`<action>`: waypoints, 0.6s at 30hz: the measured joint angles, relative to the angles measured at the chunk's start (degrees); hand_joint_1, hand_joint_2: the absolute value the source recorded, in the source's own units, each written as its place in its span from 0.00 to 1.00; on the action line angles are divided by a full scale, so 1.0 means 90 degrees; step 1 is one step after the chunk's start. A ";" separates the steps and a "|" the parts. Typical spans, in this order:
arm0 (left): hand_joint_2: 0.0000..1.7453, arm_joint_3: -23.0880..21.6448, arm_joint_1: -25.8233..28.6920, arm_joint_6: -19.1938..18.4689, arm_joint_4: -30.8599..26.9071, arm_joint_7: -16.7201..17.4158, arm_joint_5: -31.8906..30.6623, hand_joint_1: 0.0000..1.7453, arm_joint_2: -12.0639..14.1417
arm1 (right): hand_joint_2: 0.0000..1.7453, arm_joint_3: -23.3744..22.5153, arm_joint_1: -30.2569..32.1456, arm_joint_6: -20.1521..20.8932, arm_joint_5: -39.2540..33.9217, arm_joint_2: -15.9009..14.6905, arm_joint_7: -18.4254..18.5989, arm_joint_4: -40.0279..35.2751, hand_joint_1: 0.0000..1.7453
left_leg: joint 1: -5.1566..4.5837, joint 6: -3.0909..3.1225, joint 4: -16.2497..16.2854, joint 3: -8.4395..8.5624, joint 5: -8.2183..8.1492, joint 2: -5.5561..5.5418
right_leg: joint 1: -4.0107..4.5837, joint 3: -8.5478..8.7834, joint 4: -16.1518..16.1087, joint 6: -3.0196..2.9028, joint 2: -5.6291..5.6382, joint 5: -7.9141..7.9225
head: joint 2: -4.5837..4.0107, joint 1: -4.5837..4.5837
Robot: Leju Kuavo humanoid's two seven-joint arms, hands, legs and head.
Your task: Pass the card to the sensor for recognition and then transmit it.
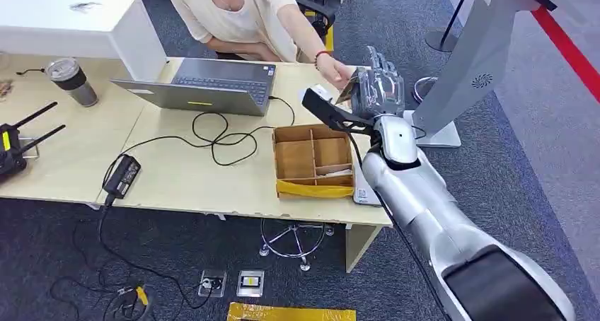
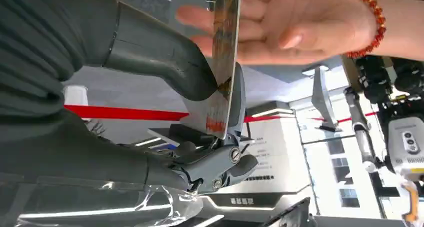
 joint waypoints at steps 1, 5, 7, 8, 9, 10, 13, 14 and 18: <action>0.00 0.0000 0.0000 0.0000 0.0000 -0.0002 -0.0012 0.00 -0.0002 | 1.00 0.0000 -0.0017 0.0068 0.0000 0.0007 0.0036 0.0000 1.00 | 0.0000 0.0000 0.0000 0.0000 0.0000 0.0000 | 0.0000 0.0000 0.0000 0.0000 0.0000 0.0000 | 0.0000 0.0002; 0.00 -0.0002 -0.0007 0.0000 0.0000 -0.0002 -0.0015 0.00 -0.0010 | 1.00 -0.0002 -0.0143 0.0165 -0.0005 0.0029 0.0070 0.0000 1.00 | 0.0000 0.0000 0.0000 0.0000 0.0000 0.0000 | 0.0000 -0.0001 0.0000 0.0000 0.0000 0.0000 | 0.0000 0.0000; 0.00 -0.0002 -0.0009 0.0000 0.0000 -0.0002 -0.0015 0.00 -0.0017 | 1.00 -0.0005 -0.0207 0.0189 -0.0012 0.0051 0.0068 0.0000 1.00 | 0.0000 0.0000 0.0000 0.0000 0.0000 0.0000 | 0.0000 0.0000 0.0000 0.0000 0.0001 0.0000 | 0.0000 0.0002; 0.00 -0.0005 -0.0009 0.0000 0.0000 -0.0002 -0.0015 0.00 -0.0019 | 1.00 -0.0005 -0.0225 0.0192 -0.0012 0.0068 0.0068 0.0000 1.00 | 0.0000 0.0000 0.0000 0.0000 0.0000 0.0000 | 0.0000 0.0000 0.0000 0.0000 0.0001 0.0000 | 0.0000 0.0000; 0.00 -0.0005 -0.0010 0.0000 0.0000 -0.0002 -0.0015 0.00 -0.0022 | 1.00 -0.0005 -0.0239 0.0192 -0.0010 0.0085 0.0070 0.0000 1.00 | 0.0000 0.0000 0.0000 0.0000 0.0000 0.0000 | 0.0000 -0.0001 0.0000 0.0000 0.0001 0.0000 | 0.0000 0.0002; 0.00 -0.0005 -0.0011 0.0000 0.0000 -0.0002 -0.0015 0.00 -0.0024 | 1.00 -0.0005 -0.0248 0.0192 -0.0010 0.0092 0.0070 0.0000 1.00 | 0.0000 0.0000 0.0000 0.0000 0.0000 0.0000 | 0.0000 0.0000 0.0000 0.0000 0.0001 0.0000 | 0.0000 -0.0002; 0.00 -0.0005 -0.0010 0.0000 0.0000 0.0000 -0.0015 0.00 -0.0032 | 1.00 -0.0007 -0.0254 0.0192 -0.0012 0.0114 0.0070 0.0000 0.96 | 0.0000 0.0000 0.0000 -0.0001 0.0000 0.0000 | 0.0000 0.0000 0.0000 0.0000 0.0000 0.0000 | 0.0000 0.0000; 0.00 -0.0005 -0.0010 0.0000 0.0000 -0.0002 -0.0015 0.00 -0.0034 | 1.00 -0.0010 -0.0255 0.0192 -0.0012 0.0119 0.0068 0.0000 0.66 | 0.0000 0.0000 0.0000 -0.0001 0.0000 0.0000 | 0.0000 0.0000 0.0000 0.0000 0.0000 0.0000 | 0.0000 0.0000; 0.00 -0.0037 -0.0010 0.0000 0.0000 0.0000 -0.0015 0.00 -0.0039 | 1.00 -0.0032 -0.0275 0.0209 -0.0019 0.0138 0.0051 0.0002 0.37 | 0.0000 0.0000 0.0000 -0.0001 0.0000 0.0000 | 0.0000 0.0000 0.0000 0.0000 0.0000 0.0000 | 0.0000 0.0000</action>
